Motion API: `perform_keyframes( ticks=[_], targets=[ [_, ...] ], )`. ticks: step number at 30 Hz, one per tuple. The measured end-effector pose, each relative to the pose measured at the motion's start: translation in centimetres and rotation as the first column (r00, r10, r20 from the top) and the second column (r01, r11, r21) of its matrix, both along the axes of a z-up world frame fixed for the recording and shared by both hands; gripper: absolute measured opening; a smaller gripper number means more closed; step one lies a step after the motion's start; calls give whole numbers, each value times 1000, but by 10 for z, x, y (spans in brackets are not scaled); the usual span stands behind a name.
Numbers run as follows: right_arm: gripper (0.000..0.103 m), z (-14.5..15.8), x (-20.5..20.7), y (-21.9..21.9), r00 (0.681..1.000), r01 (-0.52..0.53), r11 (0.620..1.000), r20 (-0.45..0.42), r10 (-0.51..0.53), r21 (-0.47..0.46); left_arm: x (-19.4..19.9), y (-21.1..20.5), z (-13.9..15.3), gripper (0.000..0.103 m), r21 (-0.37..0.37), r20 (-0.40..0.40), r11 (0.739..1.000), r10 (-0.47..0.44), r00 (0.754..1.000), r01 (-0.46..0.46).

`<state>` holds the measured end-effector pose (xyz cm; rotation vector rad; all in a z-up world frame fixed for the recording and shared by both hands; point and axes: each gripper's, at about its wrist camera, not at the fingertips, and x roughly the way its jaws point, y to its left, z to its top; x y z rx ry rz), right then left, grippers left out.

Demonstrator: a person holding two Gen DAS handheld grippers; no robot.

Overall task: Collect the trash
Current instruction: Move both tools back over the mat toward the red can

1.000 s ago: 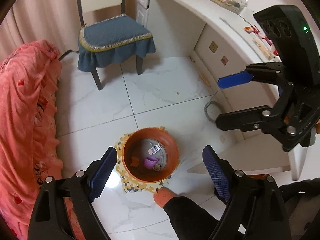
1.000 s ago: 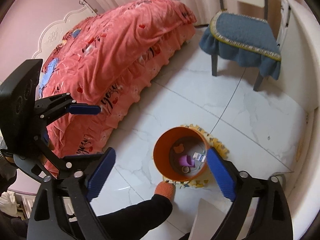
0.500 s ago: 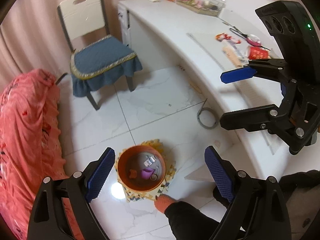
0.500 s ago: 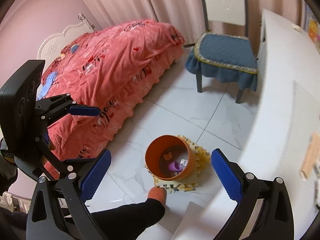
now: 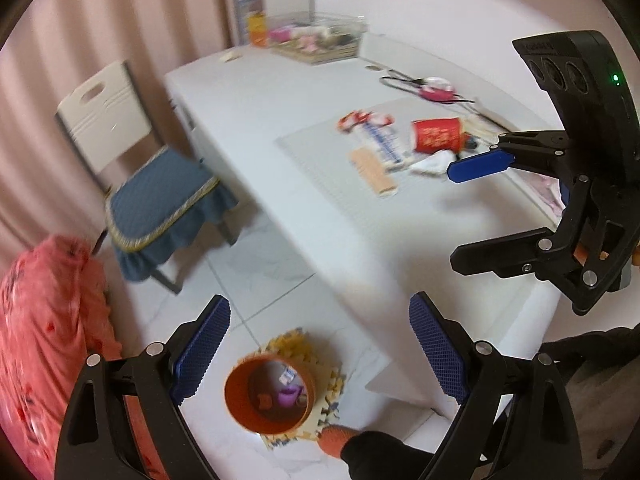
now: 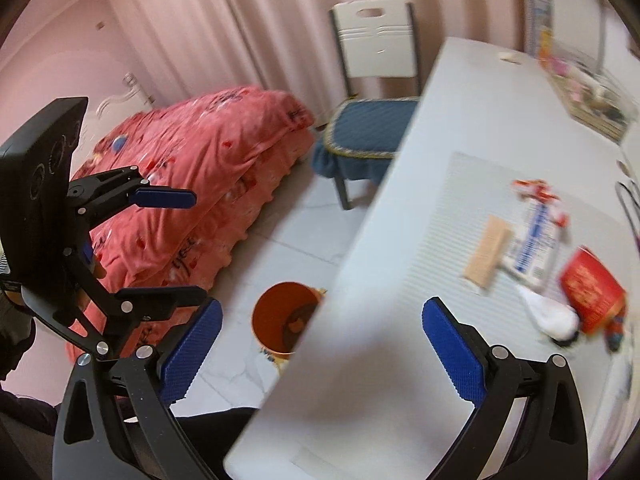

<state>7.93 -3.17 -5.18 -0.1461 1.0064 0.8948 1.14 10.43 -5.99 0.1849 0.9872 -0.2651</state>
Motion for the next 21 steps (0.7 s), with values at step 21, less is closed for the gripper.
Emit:
perform_keyframes(
  ticks=[21],
  targets=[
    [98,-16,60,-154,953,301,954,-36,-301,-8,93,-106,-17,90,-18,-56,980,-198,979,197]
  ],
)
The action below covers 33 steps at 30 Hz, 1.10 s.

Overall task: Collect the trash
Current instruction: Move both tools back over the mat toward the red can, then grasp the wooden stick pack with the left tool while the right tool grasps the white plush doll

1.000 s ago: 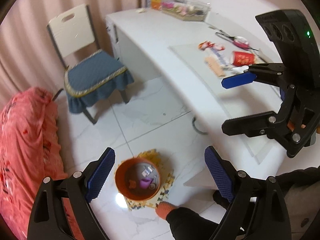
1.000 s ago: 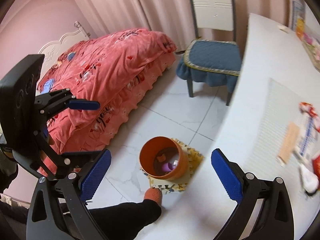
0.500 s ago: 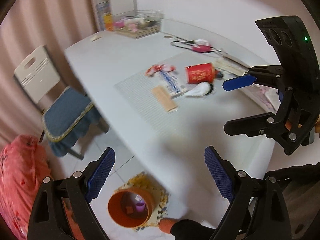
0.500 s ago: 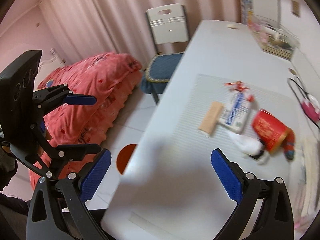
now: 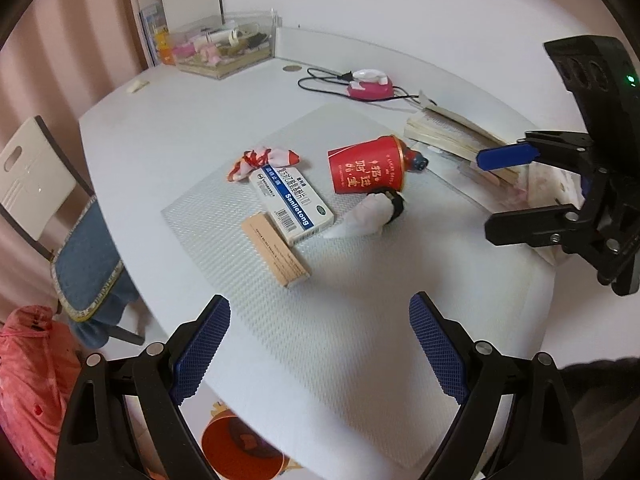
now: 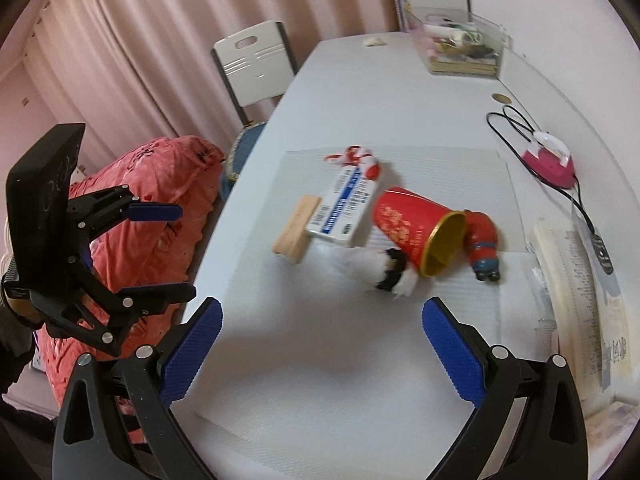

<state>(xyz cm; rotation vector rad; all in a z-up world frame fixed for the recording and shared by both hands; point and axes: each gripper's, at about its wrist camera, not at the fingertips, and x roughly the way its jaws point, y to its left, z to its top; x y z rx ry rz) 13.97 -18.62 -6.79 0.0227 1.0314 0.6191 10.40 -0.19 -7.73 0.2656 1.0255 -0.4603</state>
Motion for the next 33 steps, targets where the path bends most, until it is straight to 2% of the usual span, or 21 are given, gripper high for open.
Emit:
perform_keyframes(
  ticks=[8,12,14,17,25,28,29,30,33],
  targets=[
    [98,-34,24,-8,998,13,998,-66,-9,64,38,-9,-32,90,-7,-59,1000,1,998,-1],
    [98,-57,32,-7,993,50,995,-108,-41,82,60,-5,-53,90,1,-87,999,51,995,-51],
    [89,-66,36,-6,990,67,993,-131,-54,102,69,-2,-62,90,-1,-100,996,85,991,-85],
    [88,-81,43,-4,983,97,989,-168,-78,112,78,2,-73,90,-14,-123,991,130,984,-133],
    [88,-99,59,-2,976,136,986,-181,-117,93,88,-2,-86,90,-6,-126,993,114,985,-115],
    [82,-104,64,1,973,142,984,-198,-119,106,91,-1,-91,90,-3,-135,994,109,985,-110],
    [82,-104,65,1,972,149,983,-198,-126,109,91,1,-92,89,-5,-137,994,109,984,-111],
    [82,-103,66,2,972,153,982,-194,-129,114,92,2,-94,82,-3,-137,993,113,984,-114],
    [80,-105,71,4,973,157,982,-189,-135,109,90,2,-93,79,2,-122,994,109,987,-109]
  ],
)
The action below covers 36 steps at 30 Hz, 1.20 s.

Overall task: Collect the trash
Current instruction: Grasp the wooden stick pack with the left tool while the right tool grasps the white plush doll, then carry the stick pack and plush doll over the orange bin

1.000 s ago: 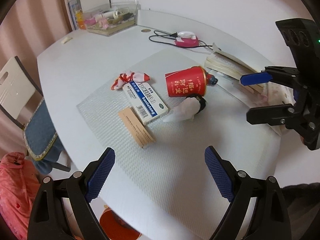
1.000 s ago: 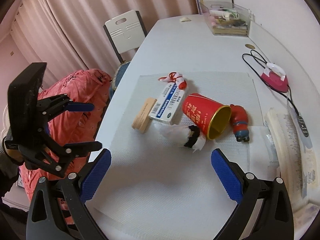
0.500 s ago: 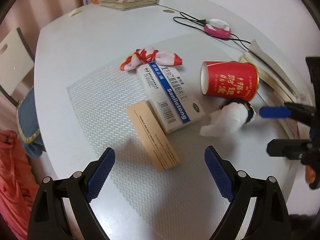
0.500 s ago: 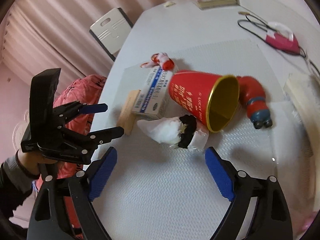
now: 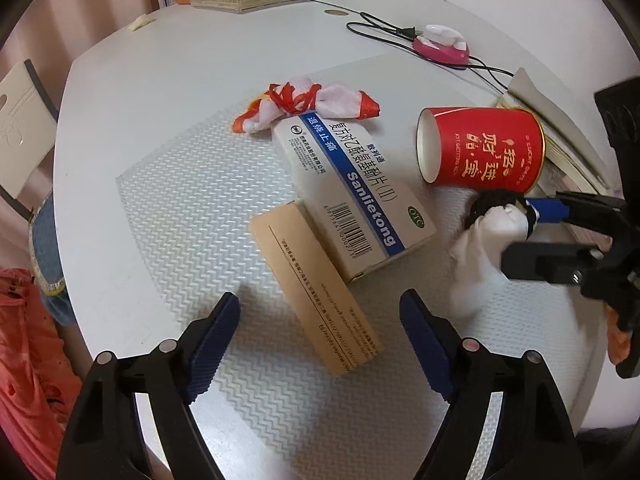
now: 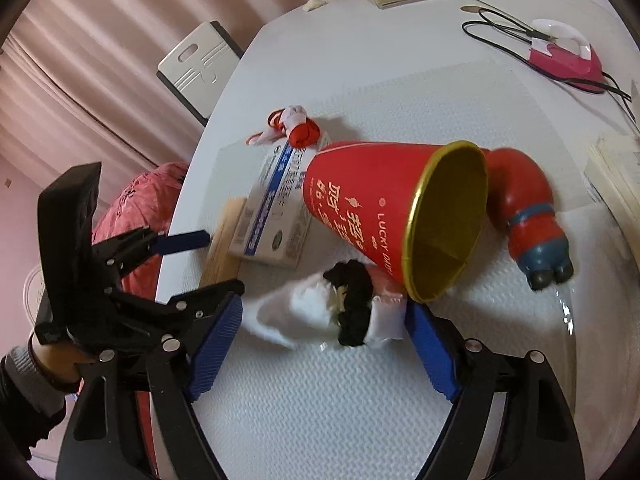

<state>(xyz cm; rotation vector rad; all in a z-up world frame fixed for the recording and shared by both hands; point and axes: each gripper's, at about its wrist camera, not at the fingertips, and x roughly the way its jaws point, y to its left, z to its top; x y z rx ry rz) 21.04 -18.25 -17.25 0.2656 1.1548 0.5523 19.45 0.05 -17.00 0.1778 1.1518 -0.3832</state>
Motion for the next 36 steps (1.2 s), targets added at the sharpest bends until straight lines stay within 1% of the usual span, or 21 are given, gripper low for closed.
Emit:
perform_keyframes(
  ticks=[1,3,5,6,7,8,9,10,11,12,13,14,15,16,19,23,29,33,36],
  targets=[
    [78,-2,1,1,1000,-4,1000,-2,4,-15,-2,3,1,75,10,10,1000,5,1000,-5],
    [78,-3,-1,4,1000,-19,999,16,20,-34,-4,3,1,71,26,22,1000,8,1000,-9],
    [77,-3,-3,8,998,-42,997,36,45,-68,-5,3,1,70,34,28,999,6,1000,-7],
    [75,-2,-7,11,996,-57,993,57,64,-107,-5,2,0,70,38,31,999,4,999,-6],
    [69,-2,-9,14,995,-63,989,74,74,-136,-5,2,0,70,43,34,999,4,999,-5],
    [61,-2,-10,15,992,-68,984,89,84,-164,-6,1,0,70,46,36,999,4,999,-6],
    [58,-2,-12,15,990,-77,980,103,97,-184,-5,1,0,69,48,39,999,5,999,-7],
    [55,-3,-12,13,989,-82,980,107,103,-181,-4,-1,-1,63,61,45,998,8,999,-11],
    [52,-3,-12,11,989,-84,982,106,103,-172,-5,0,0,59,73,50,997,10,999,-14],
    [52,-3,-12,9,989,-86,983,103,104,-165,-3,1,1,49,76,50,997,15,999,-18],
    [51,-3,-12,9,989,-90,982,102,108,-167,-3,6,3,34,78,53,996,30,998,-34],
    [51,-2,-13,9,988,-96,981,103,115,-171,-2,9,3,31,70,49,997,38,998,-41],
    [51,-1,-14,9,987,-106,980,104,125,-171,-2,15,4,31,41,34,998,43,999,-44],
    [51,-1,-15,9,986,-115,981,99,132,-159,-2,16,4,31,33,27,998,43,999,-44],
    [50,0,-20,6,987,-126,984,86,137,-124,-9,12,4,31,40,19,999,13,1000,-14],
    [50,6,-29,3,985,-145,984,85,153,-101,-25,6,7,31,18,4,1000,-6,1000,6],
    [50,26,-50,-7,978,-179,981,89,186,-81,-69,-3,28,31,-7,16,999,-36,999,36],
    [50,42,-73,-13,971,-213,975,93,219,-68,-97,-1,42,31,-27,18,999,-41,999,42],
    [50,54,-92,-12,964,-240,968,104,246,-68,-120,-2,56,31,-23,36,999,-47,998,47]
  ],
)
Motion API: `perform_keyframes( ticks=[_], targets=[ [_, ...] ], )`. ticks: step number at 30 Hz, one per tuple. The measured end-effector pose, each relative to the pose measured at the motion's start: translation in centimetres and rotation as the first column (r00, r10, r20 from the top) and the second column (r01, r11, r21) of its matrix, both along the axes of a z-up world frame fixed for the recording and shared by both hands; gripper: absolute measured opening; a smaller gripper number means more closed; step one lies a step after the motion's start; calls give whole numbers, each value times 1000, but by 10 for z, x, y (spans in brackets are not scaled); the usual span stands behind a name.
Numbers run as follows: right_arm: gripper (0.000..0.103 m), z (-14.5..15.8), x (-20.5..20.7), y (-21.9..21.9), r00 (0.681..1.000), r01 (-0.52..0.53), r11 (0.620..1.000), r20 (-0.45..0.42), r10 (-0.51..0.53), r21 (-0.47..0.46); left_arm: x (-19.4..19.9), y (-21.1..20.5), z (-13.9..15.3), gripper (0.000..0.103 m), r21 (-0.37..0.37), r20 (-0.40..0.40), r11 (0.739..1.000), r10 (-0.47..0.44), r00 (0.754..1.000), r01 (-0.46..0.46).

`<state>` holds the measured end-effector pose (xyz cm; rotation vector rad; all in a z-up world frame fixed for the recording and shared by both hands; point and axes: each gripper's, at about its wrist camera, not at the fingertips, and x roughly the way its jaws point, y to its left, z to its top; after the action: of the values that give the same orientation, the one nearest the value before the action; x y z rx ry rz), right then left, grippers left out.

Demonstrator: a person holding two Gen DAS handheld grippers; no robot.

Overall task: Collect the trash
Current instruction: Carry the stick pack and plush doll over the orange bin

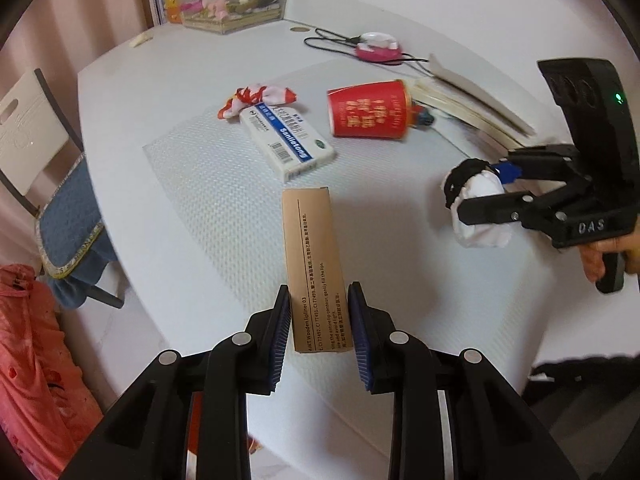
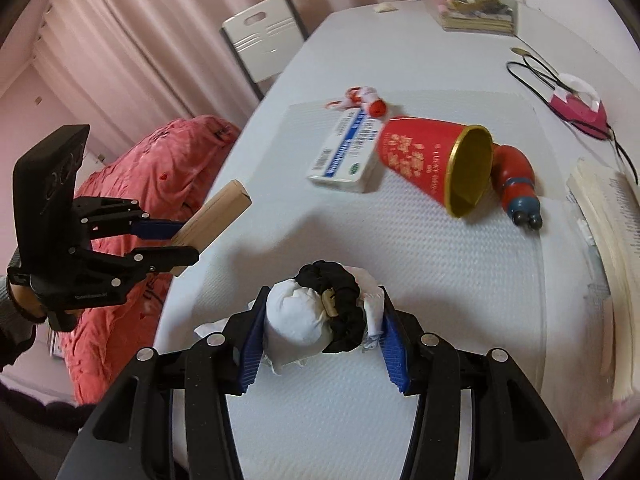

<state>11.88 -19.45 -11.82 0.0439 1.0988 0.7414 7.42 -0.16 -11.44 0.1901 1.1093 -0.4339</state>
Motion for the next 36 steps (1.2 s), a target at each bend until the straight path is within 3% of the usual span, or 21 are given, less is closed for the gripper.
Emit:
perform_keyframes(
  ticks=[5,15,28,36],
  targets=[
    [50,18,-24,15,997,-78,997,16,78,19,-32,9,20,31,8,36,1000,30,999,-31],
    [50,52,-48,92,953,-295,953,86,289,62,-93,60,42,31,9,88,977,214,973,-215],
    [50,58,-77,243,839,-542,838,97,536,59,-147,164,34,31,-15,66,874,485,872,-485],
    [50,24,-82,329,807,-590,806,34,589,50,-148,225,0,31,-39,14,819,574,819,-573]
  ],
)
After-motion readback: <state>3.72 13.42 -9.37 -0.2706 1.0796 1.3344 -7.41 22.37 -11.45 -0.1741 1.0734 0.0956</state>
